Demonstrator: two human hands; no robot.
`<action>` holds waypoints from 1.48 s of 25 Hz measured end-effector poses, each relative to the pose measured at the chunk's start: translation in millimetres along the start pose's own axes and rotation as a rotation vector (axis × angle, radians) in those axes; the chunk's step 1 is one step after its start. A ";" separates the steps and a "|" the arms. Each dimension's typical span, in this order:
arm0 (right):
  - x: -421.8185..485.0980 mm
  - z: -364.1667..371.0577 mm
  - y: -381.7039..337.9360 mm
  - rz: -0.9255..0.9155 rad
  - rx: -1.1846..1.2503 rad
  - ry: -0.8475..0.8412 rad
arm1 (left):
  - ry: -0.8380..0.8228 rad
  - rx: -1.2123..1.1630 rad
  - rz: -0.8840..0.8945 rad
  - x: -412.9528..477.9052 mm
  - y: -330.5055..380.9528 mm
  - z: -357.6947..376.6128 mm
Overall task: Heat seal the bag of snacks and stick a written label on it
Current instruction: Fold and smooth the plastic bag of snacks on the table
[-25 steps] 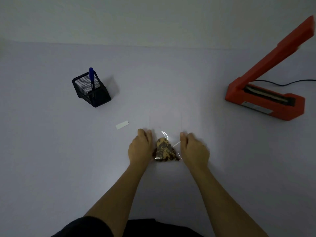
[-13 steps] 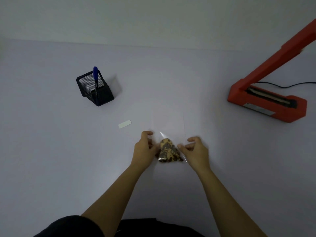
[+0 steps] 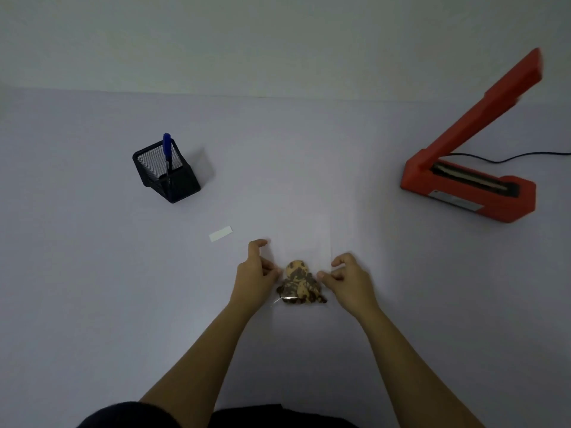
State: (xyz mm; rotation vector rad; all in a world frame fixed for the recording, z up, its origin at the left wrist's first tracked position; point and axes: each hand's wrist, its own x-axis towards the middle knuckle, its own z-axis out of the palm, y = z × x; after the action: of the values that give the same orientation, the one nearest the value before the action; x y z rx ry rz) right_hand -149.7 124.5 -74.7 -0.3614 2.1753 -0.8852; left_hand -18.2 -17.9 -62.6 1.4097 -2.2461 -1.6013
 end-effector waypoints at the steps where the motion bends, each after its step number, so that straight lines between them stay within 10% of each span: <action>1: -1.3 0.6 1.5 -0.032 0.020 0.010 | 0.006 0.009 0.026 -3.2 1.2 0.8; 6: -4.1 5.4 9.1 -0.150 0.051 0.050 | 0.039 0.198 0.251 -8.6 -10.9 2.1; 18: 2.6 8.5 10.3 -0.121 0.050 0.075 | 0.068 0.164 0.055 0.6 -10.7 4.9; 37: -4.4 12.1 -10.8 -0.428 -0.254 0.203 | 0.120 0.465 0.270 -8.5 -16.2 19.8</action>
State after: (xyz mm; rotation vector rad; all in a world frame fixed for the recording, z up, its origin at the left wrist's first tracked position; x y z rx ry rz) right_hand -138.0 113.1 -70.7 -0.9245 2.4524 -0.9024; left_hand -12.8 1.5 -80.5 1.1628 -2.7017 -0.9293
